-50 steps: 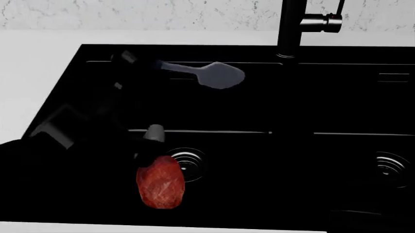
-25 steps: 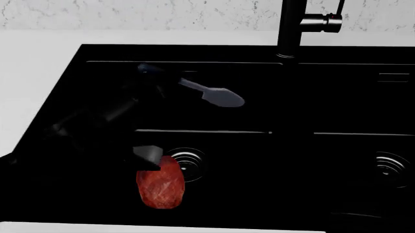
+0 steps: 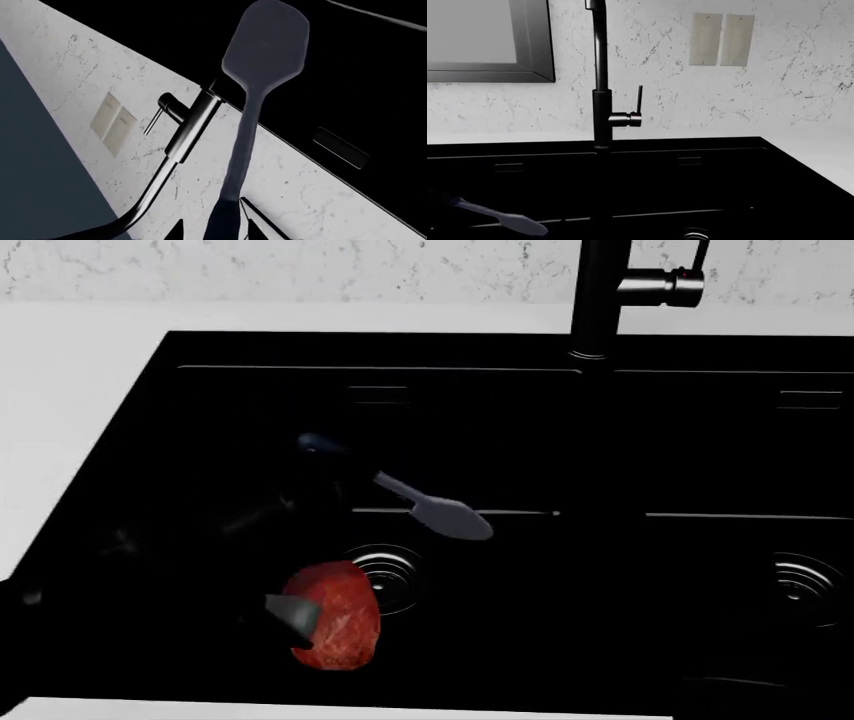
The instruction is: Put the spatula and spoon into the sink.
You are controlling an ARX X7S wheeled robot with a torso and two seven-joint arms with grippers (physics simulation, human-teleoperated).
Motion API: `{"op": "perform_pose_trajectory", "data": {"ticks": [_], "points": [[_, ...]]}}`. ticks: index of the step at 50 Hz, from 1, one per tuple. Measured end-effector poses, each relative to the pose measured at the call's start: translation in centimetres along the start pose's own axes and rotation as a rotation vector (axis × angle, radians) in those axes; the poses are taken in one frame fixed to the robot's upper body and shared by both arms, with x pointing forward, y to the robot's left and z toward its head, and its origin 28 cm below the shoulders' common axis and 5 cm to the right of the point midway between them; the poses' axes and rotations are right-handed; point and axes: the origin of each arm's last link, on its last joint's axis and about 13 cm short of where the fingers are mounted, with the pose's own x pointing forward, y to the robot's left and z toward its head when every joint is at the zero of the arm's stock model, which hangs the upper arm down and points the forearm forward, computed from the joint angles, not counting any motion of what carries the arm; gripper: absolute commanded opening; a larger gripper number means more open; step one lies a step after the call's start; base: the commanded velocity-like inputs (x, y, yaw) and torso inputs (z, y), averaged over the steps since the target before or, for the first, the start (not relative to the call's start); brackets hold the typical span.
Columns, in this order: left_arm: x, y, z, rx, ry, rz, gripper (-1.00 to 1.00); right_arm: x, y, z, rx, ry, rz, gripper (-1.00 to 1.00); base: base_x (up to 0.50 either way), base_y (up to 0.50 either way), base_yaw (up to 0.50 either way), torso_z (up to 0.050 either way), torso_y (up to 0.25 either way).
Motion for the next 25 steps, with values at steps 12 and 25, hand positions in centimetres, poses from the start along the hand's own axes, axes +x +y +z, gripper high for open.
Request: {"op": "perform_pose_trajectory", "data": {"ticks": [12, 25], "points": [[0.1, -0.5, 0.9, -0.015, -0.033, -0.029, -1.0, 0.0, 0.0, 0.0, 0.002, -0.002, 0.0, 1.0, 0.0, 0.0, 0.0, 0.0, 0.0], [-0.1, -1.0, 1.6, -0.028, -0.044, -0.074, -1.0, -0.1, 0.1, 0.1, 0.0, -0.002, -0.002, 1.0, 0.0, 0.0, 0.0, 0.0, 0.001]]}}
